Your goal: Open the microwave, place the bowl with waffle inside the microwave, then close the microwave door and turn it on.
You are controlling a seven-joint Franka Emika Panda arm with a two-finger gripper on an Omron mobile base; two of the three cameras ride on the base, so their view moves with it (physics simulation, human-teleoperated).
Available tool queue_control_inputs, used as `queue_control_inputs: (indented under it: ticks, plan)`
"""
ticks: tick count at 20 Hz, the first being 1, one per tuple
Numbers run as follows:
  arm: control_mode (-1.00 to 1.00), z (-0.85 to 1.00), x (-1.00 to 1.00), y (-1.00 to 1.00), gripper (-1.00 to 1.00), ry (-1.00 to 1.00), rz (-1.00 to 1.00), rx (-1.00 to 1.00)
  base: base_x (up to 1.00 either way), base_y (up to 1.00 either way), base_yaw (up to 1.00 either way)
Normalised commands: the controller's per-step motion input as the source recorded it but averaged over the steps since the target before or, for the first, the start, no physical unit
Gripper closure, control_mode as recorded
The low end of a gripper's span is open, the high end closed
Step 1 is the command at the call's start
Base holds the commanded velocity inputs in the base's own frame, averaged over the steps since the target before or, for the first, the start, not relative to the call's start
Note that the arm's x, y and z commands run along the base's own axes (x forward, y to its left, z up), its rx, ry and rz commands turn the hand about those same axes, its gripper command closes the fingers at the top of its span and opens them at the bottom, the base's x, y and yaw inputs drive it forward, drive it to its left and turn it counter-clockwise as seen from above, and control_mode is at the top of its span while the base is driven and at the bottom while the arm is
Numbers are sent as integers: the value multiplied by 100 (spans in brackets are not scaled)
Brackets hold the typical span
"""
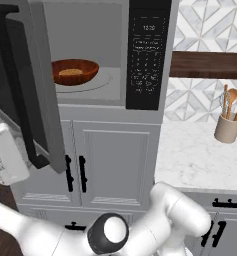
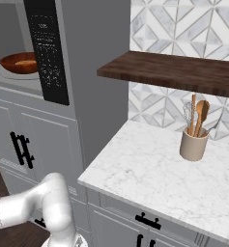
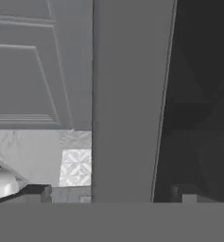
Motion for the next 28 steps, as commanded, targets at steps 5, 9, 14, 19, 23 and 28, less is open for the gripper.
queue_control_inputs:
  ticks: [5, 9, 14, 19, 23, 28]
  plan:
    - [-100, 20, 0, -38, -100, 5, 12, 34, 0, 0, 0]
    - [-100, 18, 0, -43, -100, 5, 16, 32, 0, 0, 0]
    - [-100, 2, 0, -59, -100, 0, 23, 29, 0, 0, 0]
    - [-100, 0, 10, -74, -100, 0, 34, 19, 0, 0, 0]
    - [-100, 0, 46, -58, -100, -7, 35, 15, 0, 0, 0]
    - [-100, 13, 66, -34, -100, -18, 29, 13, 0, 0, 0]
